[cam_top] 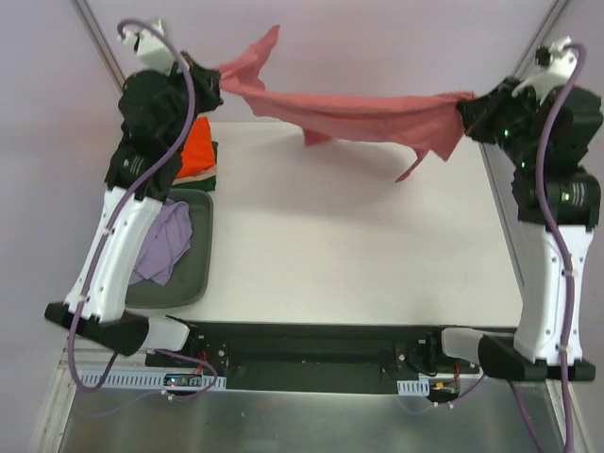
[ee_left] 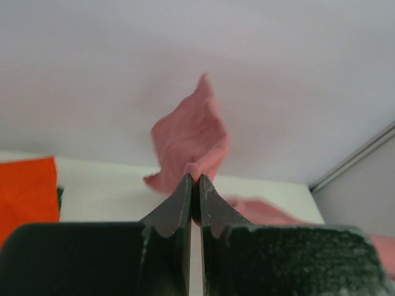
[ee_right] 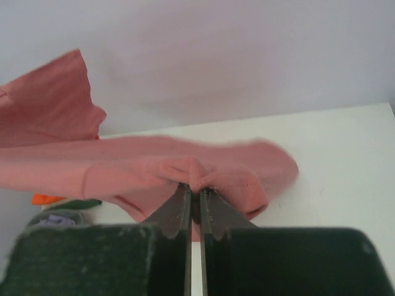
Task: Fold and stack the t-shirts
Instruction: Flatten out the tshirt
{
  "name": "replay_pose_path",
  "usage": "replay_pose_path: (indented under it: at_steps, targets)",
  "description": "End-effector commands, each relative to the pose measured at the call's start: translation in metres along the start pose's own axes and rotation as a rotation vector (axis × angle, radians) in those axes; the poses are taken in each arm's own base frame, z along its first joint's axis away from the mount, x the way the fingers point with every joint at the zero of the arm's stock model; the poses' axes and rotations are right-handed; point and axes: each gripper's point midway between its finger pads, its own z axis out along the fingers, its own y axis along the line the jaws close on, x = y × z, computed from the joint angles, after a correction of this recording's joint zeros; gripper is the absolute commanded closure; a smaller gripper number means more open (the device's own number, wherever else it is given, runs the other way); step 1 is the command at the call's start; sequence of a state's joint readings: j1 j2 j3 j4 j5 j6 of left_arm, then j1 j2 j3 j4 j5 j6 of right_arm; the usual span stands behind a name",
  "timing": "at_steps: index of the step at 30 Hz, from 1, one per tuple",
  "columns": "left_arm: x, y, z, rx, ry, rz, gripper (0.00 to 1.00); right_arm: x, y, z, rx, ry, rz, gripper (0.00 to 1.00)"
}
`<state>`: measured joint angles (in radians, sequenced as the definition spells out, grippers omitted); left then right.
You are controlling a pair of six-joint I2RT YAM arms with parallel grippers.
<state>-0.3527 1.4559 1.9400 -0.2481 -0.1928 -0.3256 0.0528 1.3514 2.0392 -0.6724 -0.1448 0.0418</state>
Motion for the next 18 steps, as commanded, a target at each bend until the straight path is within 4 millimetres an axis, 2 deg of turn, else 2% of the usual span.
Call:
replay_pose_path:
  at_steps: [1, 2, 3, 4, 5, 7, 9, 10, 11, 12, 13, 14, 15, 17, 18]
  targets:
    - [0.061, 0.05, -0.043, -0.147, 0.086, -0.028, 1.0, 0.067, -0.03, -0.022, 0.078, 0.096, 0.043, 0.99]
    - [0.098, 0.062, -0.051, -0.158, 0.143, -0.041, 1.0, 0.102, -0.038, -0.028, 0.097, 0.166, 0.072, 0.99]
    - [0.12, 0.068, -0.066, -0.147, 0.174, -0.066, 1.0, 0.134, -0.041, -0.034, 0.087, 0.235, 0.101, 0.98]
    - [0.156, 0.081, -0.078, -0.172, 0.239, -0.08, 1.0, 0.17, -0.045, -0.04, 0.077, 0.307, 0.126, 0.97]
    - [0.195, 0.096, -0.089, -0.204, 0.313, -0.099, 0.98, 0.203, -0.049, -0.047, 0.082, 0.379, 0.163, 0.94]
    - [0.254, 0.118, -0.114, -0.27, 0.414, -0.168, 0.92, 0.28, -0.06, -0.068, 0.103, 0.544, 0.249, 0.9]
    - [0.306, 0.129, -0.137, -0.274, 0.537, -0.187, 0.77, 0.325, -0.068, -0.085, 0.124, 0.633, 0.293, 0.82]
    - [0.321, 0.135, -0.145, -0.293, 0.575, -0.198, 0.76, 0.341, -0.073, -0.092, 0.15, 0.663, 0.302, 0.75]
    - [0.332, 0.137, -0.152, -0.3, 0.602, -0.21, 0.71, 0.351, -0.08, -0.097, 0.177, 0.686, 0.293, 0.62]
    - [0.338, 0.139, -0.155, -0.303, 0.618, -0.214, 0.57, 0.358, -0.087, -0.102, 0.21, 0.709, 0.272, 0.44]
    - [0.343, 0.14, -0.158, -0.307, 0.633, -0.217, 0.34, 0.362, -0.095, -0.106, 0.258, 0.732, 0.255, 0.29]
    - [0.345, 0.139, -0.159, -0.307, 0.645, -0.225, 0.13, 0.363, -0.103, -0.108, 0.306, 0.746, 0.24, 0.19]
    - [0.346, 0.137, -0.159, -0.297, 0.651, -0.23, 0.01, 0.362, -0.107, -0.11, 0.326, 0.756, 0.222, 0.12]
    - [0.347, 0.131, -0.158, -0.276, 0.671, -0.246, 0.01, 0.361, -0.108, -0.108, 0.325, 0.763, 0.209, 0.01]
    - [0.348, 0.127, -0.157, -0.262, 0.682, -0.257, 0.01, 0.359, -0.106, -0.104, 0.308, 0.753, 0.209, 0.04]
